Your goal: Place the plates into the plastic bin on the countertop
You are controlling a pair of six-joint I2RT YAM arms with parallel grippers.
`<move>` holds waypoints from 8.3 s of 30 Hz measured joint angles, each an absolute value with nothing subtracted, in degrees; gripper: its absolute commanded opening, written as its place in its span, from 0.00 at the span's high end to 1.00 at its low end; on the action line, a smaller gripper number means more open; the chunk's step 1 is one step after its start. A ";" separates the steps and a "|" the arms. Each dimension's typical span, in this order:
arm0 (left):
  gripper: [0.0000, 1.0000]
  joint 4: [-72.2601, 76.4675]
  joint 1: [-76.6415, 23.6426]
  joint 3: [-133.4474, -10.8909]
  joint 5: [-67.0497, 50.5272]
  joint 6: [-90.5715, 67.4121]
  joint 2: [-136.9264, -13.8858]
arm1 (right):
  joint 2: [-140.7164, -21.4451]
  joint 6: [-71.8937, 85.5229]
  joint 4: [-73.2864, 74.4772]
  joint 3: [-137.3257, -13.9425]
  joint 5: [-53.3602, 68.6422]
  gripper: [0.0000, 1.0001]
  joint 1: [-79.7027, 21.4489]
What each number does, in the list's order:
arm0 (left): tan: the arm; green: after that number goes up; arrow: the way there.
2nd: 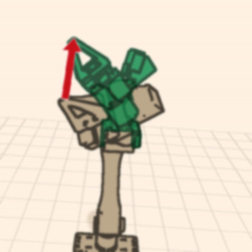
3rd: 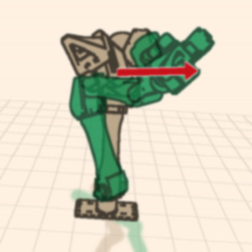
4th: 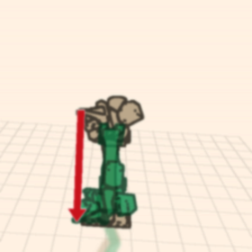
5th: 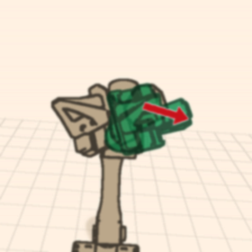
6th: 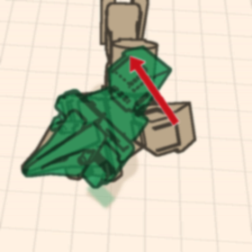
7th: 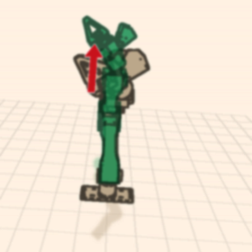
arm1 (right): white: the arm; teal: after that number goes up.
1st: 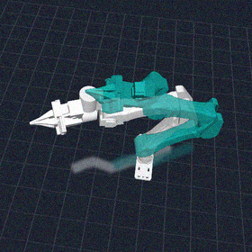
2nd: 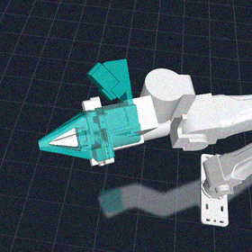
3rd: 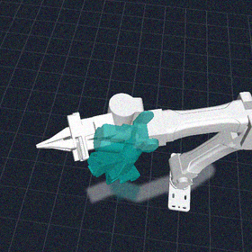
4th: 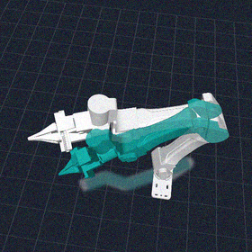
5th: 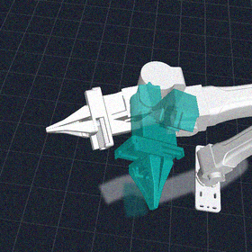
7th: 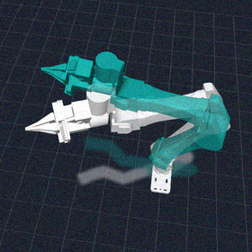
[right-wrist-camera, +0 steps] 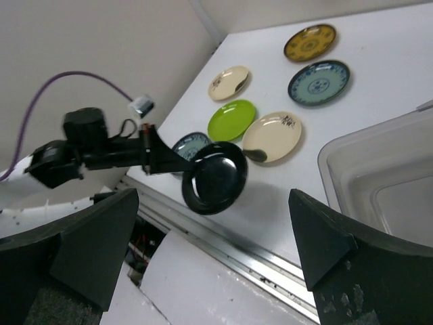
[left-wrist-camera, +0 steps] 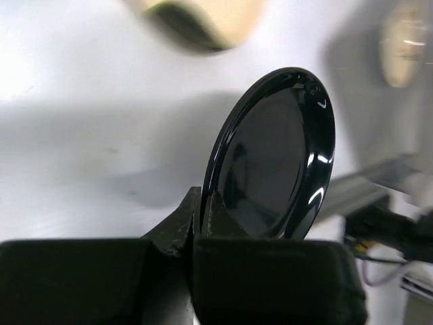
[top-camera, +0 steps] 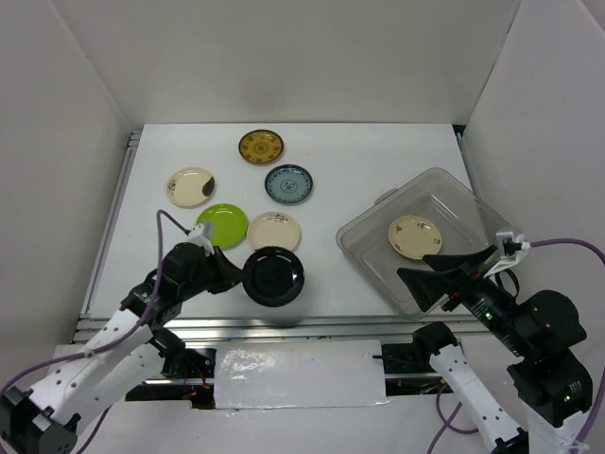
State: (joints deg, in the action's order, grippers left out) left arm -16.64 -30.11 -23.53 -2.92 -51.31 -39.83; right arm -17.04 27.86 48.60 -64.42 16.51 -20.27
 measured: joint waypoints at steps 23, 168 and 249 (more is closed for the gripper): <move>1.00 -13.76 -49.36 -109.23 2.83 -39.99 -119.52 | -18.04 31.55 55.90 -78.50 -11.88 0.00 -23.35; 0.01 -29.45 -16.38 -45.67 23.44 -58.02 -51.07 | -19.16 30.55 43.03 -56.29 2.63 0.00 -35.29; 1.00 -16.64 5.61 -40.21 -16.10 -61.73 -41.69 | -19.94 33.50 45.19 -64.99 -7.11 0.00 -35.38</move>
State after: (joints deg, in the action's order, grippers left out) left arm -16.64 5.61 -40.21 -16.10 -61.73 -41.69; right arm -19.94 33.50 45.19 -64.99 -7.11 -35.38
